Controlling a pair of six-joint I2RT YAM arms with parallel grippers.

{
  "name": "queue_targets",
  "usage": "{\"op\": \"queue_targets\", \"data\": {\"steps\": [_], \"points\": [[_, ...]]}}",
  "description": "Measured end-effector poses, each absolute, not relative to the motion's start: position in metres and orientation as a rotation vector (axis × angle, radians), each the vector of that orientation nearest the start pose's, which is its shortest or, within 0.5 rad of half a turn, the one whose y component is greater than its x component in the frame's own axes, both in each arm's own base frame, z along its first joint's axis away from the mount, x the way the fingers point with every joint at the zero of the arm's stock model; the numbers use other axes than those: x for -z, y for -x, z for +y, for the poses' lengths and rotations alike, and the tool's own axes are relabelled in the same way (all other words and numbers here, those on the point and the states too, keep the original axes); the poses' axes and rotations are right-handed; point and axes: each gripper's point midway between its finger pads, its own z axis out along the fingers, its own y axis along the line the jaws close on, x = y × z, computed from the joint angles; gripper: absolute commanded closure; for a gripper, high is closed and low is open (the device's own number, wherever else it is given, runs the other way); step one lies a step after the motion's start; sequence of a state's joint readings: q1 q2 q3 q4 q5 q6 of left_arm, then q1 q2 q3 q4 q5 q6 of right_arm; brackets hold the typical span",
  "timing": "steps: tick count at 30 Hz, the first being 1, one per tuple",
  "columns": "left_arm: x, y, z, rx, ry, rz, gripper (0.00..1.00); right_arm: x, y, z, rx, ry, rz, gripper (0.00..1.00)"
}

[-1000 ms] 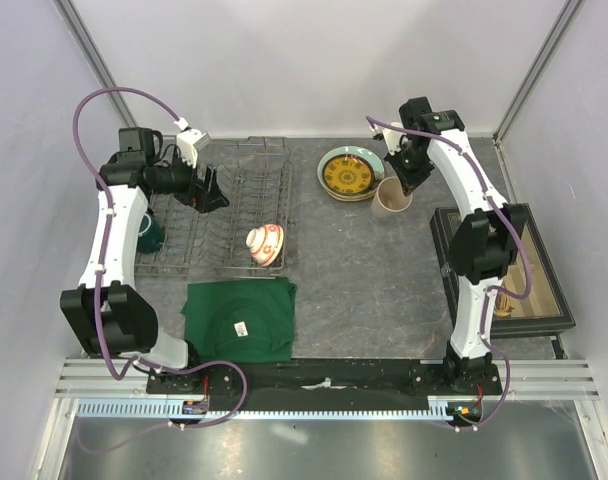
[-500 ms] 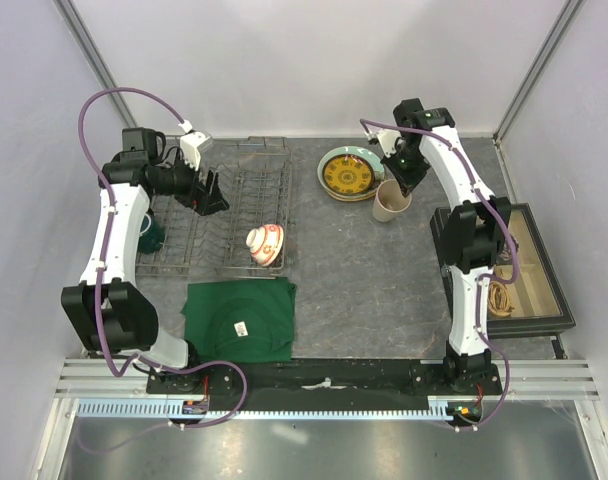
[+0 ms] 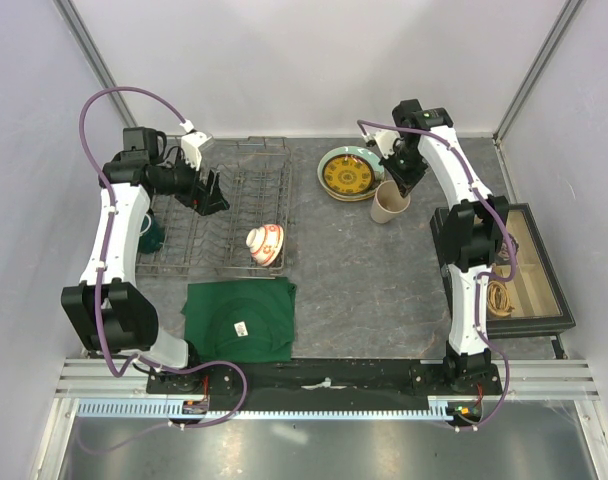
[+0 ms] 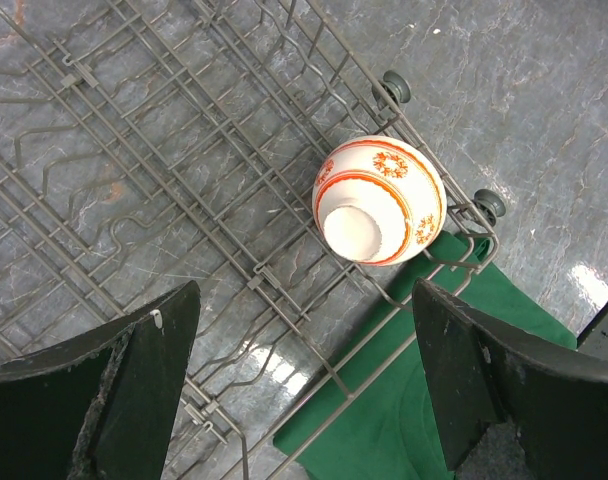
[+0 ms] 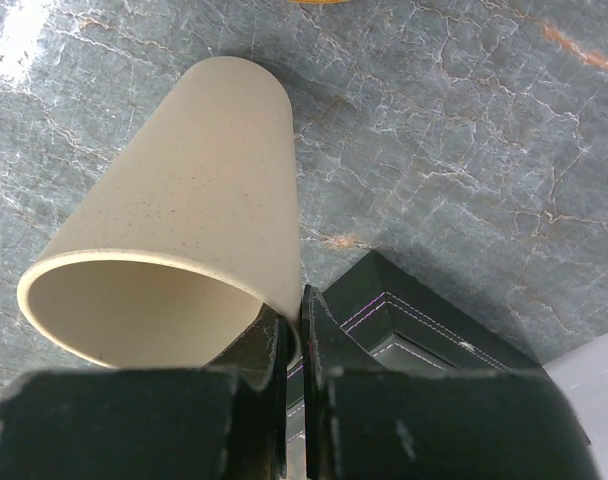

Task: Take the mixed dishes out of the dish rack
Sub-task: Place the cup at the center of the board.

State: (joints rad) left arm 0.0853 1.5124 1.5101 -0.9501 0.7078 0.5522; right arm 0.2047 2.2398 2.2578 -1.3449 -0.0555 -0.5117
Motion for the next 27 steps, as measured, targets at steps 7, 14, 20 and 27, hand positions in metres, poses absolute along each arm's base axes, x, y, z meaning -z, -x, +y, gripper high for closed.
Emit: {"op": "queue_targets", "data": {"steps": [7,14,20,27], "points": [[-0.235,-0.355,-0.068,0.578,-0.797,2.167,0.07,-0.124,-0.439,0.08,-0.035,1.057,2.729,1.0],[-0.234,-0.353,-0.068,0.58,-0.8,2.172,0.07,-0.122,-0.433,0.082,-0.068,1.069,2.734,1.0],[-0.234,-0.352,-0.068,0.583,-0.802,2.177,0.07,-0.122,-0.43,0.083,-0.08,1.082,2.735,0.99],[-0.232,-0.349,-0.069,0.588,-0.806,2.185,0.07,-0.122,-0.427,0.089,-0.081,1.101,2.73,0.88]]}}
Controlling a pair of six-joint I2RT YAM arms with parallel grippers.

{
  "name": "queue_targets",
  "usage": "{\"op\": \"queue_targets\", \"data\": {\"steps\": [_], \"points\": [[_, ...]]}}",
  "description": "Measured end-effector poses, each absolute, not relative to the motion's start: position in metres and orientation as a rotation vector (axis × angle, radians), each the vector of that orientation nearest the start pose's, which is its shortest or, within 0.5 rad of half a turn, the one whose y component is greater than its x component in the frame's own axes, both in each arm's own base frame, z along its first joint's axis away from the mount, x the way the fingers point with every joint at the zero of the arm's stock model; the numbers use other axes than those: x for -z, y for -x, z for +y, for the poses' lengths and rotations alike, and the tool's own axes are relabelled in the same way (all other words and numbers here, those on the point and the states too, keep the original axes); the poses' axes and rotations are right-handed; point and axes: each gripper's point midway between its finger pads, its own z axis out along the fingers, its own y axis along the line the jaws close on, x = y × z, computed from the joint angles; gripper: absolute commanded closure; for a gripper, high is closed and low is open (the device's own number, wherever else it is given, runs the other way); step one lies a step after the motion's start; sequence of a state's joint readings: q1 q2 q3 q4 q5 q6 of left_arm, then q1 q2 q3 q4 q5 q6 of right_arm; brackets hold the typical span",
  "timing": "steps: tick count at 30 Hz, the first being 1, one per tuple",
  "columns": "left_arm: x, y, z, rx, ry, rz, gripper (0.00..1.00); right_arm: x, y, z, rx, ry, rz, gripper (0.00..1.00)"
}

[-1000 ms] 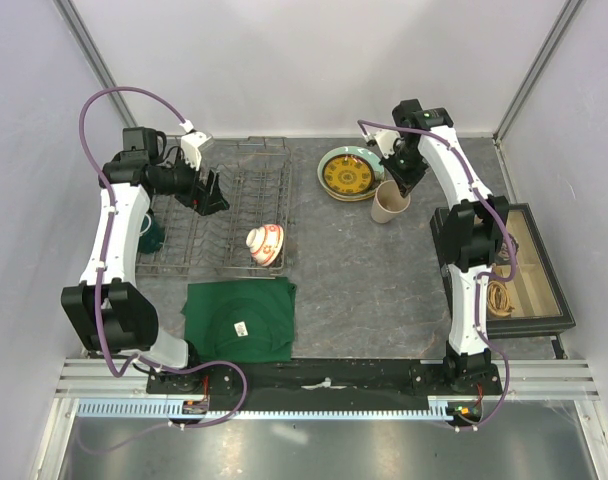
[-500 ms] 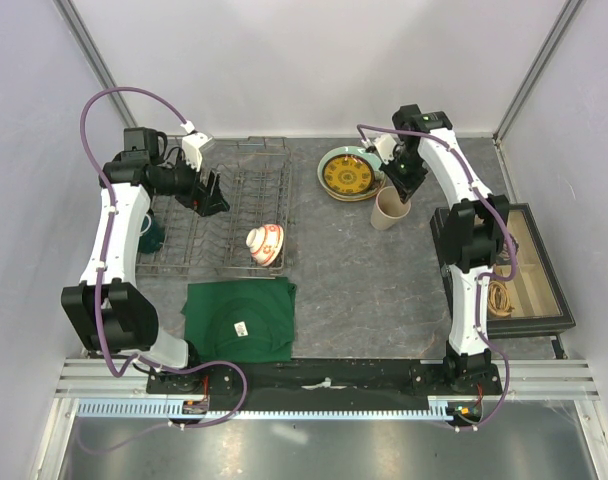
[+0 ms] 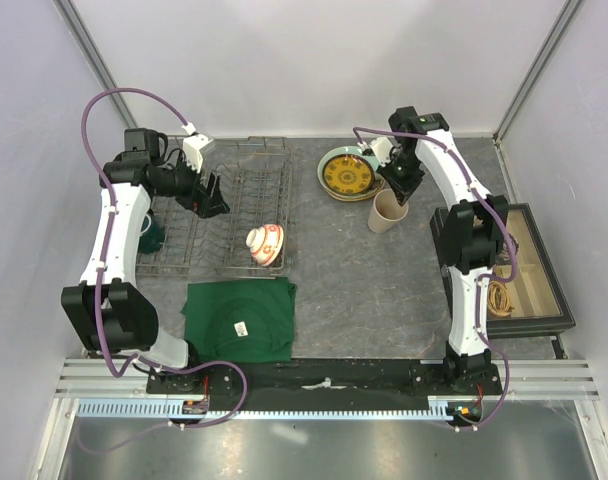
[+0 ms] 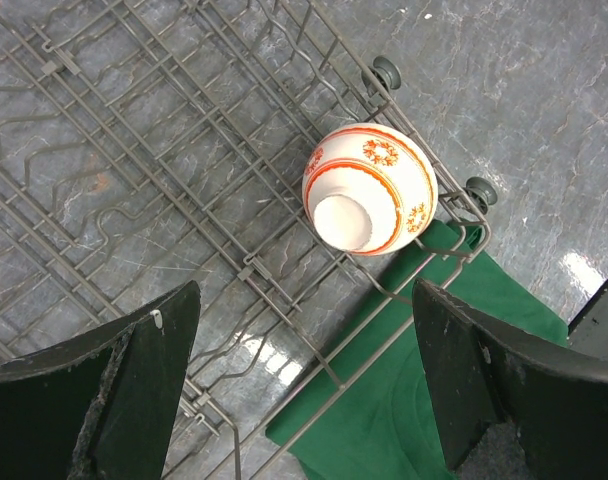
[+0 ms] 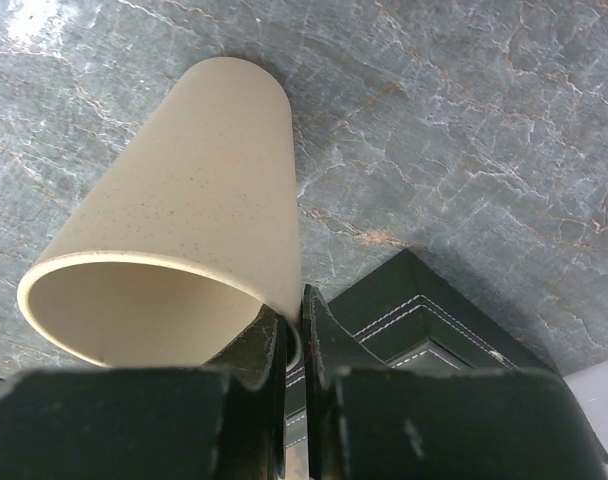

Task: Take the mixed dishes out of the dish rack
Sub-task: Place the cup at the center of the board.

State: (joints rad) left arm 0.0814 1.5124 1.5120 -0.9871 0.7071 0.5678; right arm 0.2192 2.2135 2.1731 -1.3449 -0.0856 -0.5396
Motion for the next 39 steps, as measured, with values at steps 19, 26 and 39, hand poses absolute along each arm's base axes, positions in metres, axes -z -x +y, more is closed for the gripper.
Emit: {"op": "queue_targets", "data": {"steps": [19,26,39], "points": [[-0.231,-0.347,-0.069,0.591,-0.809,2.194,0.07,-0.122,-0.425,0.098,-0.086,1.129,2.722,0.65],[-0.231,-0.346,-0.07,0.592,-0.813,2.196,0.07,-0.122,-0.425,0.101,-0.086,1.128,2.72,0.53],[-0.23,-0.347,-0.068,0.57,-0.817,2.202,0.07,-0.132,-0.43,0.105,-0.082,1.107,2.69,0.43]]}}
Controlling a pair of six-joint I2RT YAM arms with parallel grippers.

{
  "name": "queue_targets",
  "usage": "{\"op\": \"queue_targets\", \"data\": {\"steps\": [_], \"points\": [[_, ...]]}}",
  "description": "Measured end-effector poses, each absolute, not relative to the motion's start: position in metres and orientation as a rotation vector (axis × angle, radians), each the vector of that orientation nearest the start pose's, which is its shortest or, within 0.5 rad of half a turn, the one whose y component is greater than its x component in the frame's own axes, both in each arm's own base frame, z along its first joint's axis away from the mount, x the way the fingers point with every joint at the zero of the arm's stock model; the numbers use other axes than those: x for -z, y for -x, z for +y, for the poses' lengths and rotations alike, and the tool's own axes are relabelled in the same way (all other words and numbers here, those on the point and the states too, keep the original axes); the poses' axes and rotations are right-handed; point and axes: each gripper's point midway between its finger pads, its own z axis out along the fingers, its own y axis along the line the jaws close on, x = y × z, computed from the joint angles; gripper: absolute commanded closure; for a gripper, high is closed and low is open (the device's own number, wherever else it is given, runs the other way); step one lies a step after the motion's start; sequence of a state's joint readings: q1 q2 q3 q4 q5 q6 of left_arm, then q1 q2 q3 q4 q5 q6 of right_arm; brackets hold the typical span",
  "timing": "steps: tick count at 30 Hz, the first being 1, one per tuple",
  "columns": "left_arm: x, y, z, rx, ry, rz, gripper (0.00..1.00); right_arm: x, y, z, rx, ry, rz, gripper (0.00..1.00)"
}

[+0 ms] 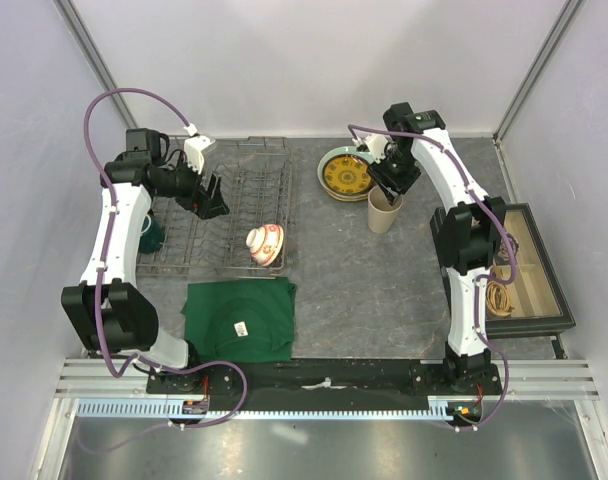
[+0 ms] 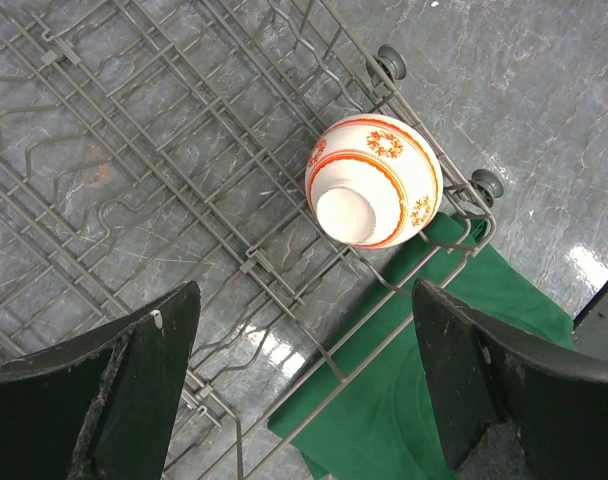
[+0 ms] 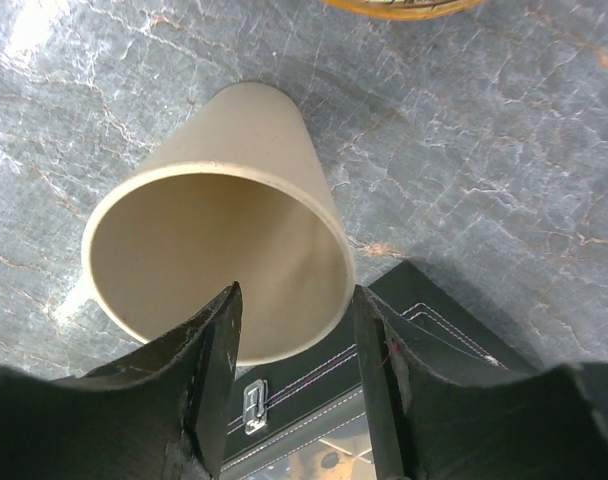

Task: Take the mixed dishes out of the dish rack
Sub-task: Pick up the bowl from the dish rack.

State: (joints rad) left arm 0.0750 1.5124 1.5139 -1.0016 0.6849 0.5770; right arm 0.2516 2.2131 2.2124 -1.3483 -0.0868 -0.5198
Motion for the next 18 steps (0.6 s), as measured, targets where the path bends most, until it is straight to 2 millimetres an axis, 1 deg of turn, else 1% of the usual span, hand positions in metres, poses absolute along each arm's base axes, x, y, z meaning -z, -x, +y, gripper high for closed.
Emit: {"op": "queue_targets", "data": {"steps": [4,6,8,12,15,18], "points": [[-0.228,-0.347,-0.071,0.557,-0.837,2.205,0.07,-0.139,-0.433,0.105,-0.075,1.098,2.672,0.41],[-0.221,-0.345,-0.076,0.55,-0.859,2.215,0.07,-0.143,-0.434,0.106,-0.072,1.093,2.661,0.4],[-0.209,-0.342,-0.078,0.548,-0.871,2.24,0.07,-0.15,-0.436,0.106,-0.068,1.085,2.643,0.38],[-0.186,-0.329,-0.088,0.566,-0.914,2.29,0.06,-0.169,-0.438,0.106,-0.053,1.061,2.597,0.37],[-0.175,-0.323,-0.094,0.579,-0.937,2.298,0.05,-0.187,-0.44,0.107,-0.045,1.043,2.553,0.35],[-0.169,-0.322,-0.096,0.586,-0.944,2.298,0.05,-0.202,-0.438,0.109,-0.056,1.033,2.515,0.34]]}}
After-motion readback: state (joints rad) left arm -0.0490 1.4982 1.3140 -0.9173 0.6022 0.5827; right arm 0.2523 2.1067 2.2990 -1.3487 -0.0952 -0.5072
